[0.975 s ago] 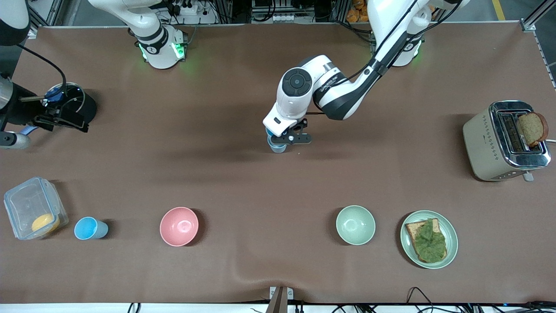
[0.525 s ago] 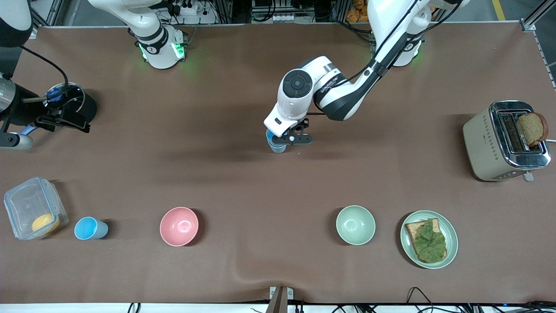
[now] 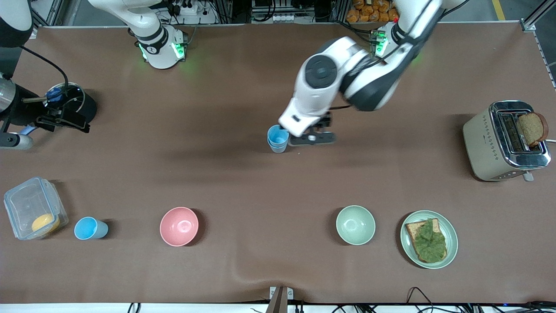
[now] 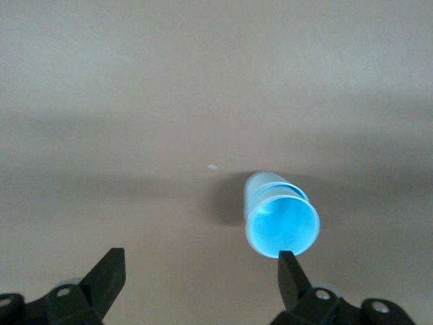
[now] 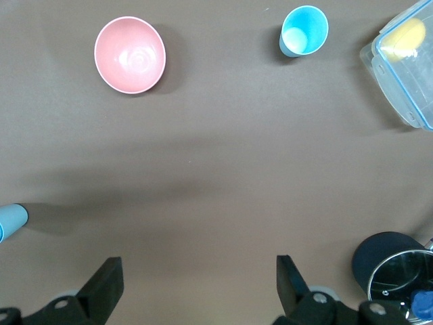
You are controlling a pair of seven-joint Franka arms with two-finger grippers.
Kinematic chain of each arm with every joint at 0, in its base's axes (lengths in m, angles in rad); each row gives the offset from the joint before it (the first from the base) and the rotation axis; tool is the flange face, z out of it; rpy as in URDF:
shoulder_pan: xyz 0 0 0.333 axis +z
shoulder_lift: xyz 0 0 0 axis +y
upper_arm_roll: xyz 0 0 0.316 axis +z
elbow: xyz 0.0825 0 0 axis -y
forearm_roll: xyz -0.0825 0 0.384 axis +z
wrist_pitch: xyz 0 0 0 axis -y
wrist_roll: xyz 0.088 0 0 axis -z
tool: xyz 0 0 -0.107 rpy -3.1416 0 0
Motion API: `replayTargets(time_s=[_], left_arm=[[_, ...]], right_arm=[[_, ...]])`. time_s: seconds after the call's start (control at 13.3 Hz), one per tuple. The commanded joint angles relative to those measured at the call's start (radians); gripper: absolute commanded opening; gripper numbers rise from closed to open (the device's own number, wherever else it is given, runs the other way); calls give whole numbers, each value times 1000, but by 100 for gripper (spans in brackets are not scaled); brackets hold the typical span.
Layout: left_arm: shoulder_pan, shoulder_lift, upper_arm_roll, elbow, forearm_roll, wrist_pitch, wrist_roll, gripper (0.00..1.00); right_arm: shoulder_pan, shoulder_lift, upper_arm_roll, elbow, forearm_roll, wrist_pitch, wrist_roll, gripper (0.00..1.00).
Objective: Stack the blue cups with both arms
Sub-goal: 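Open the left gripper and raise it away from the stacked cups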
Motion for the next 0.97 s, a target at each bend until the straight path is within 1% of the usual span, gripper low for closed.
replayTargets(time_s=[0.0,0.15,0.22,0.3,0.53,0.75,0.9], left_arm=[[107,-117,0,1,-13,-73,40,100],[200,-149,-2,16,-13,-133,48,100],[239,-149,-5,60,-11,-164,72,100],[256,-147,1,90,-10,-193,114,100],[370,-147,-3,98,-17,-205,252,100],[432,-147,-2,131,-16,-242,281,100],[490,-150,-5,138,-17,-273,315,100]], right_arm=[[4,-1,1,1,-18,2,-9,100],[2,-1,-1,0,-18,2,-9,100],[4,-1,-1,1,-18,2,-9,100],[4,-1,-1,0,-18,2,-9,100],[4,3,1,0,-18,5,-9,100],[4,8,-1,0,-20,17,-13,100],[4,8,1,-3,-26,15,-17,100]])
